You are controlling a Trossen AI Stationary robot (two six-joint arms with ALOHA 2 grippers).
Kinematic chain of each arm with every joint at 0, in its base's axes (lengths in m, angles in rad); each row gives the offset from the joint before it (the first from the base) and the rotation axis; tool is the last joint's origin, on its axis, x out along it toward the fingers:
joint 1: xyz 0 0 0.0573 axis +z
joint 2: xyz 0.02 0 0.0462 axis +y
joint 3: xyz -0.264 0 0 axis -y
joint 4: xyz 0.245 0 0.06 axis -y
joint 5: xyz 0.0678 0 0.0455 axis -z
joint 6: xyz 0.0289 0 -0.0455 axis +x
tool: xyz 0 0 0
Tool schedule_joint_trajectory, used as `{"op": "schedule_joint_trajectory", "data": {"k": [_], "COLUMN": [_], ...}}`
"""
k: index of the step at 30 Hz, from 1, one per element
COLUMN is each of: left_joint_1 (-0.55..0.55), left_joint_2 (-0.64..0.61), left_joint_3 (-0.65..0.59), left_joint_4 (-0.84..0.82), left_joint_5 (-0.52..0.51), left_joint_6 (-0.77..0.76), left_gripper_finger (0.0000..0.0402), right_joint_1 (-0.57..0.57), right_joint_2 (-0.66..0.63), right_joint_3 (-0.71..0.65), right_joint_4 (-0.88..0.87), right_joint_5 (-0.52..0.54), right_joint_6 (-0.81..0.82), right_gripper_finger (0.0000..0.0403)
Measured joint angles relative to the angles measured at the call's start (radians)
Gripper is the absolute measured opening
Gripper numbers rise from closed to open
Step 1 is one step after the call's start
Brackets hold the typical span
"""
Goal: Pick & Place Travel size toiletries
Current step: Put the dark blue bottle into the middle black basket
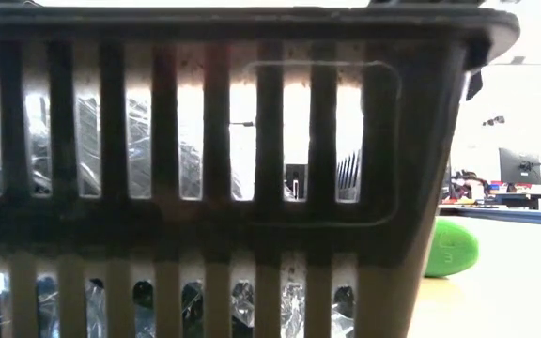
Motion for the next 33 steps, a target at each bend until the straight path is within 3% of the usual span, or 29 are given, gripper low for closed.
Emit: {"op": "schedule_joint_trajectory", "data": {"k": [9,14,33], "left_joint_1": [0.0,0.0,0.0], "left_joint_2": [0.0,0.0,0.0], "left_joint_3": [0.0,0.0,0.0], "left_joint_4": [0.0,0.0,0.0], "left_joint_5": [0.0,0.0,0.0], "left_joint_6": [0.0,0.0,0.0], "left_gripper_finger": [0.0024,0.0024,0.0024], "right_joint_1": [-0.076,-0.103,-0.138], "right_joint_2": [0.039,0.085,0.265], "right_joint_3": [0.0,0.002,0.0], "right_joint_4": [0.154,0.215,0.389], "right_joint_5": [0.048,0.042,-0.17], "right_joint_6": [-0.175,-0.185,-0.154], "right_gripper_finger": [0.0105,0.0105,0.0105]}}
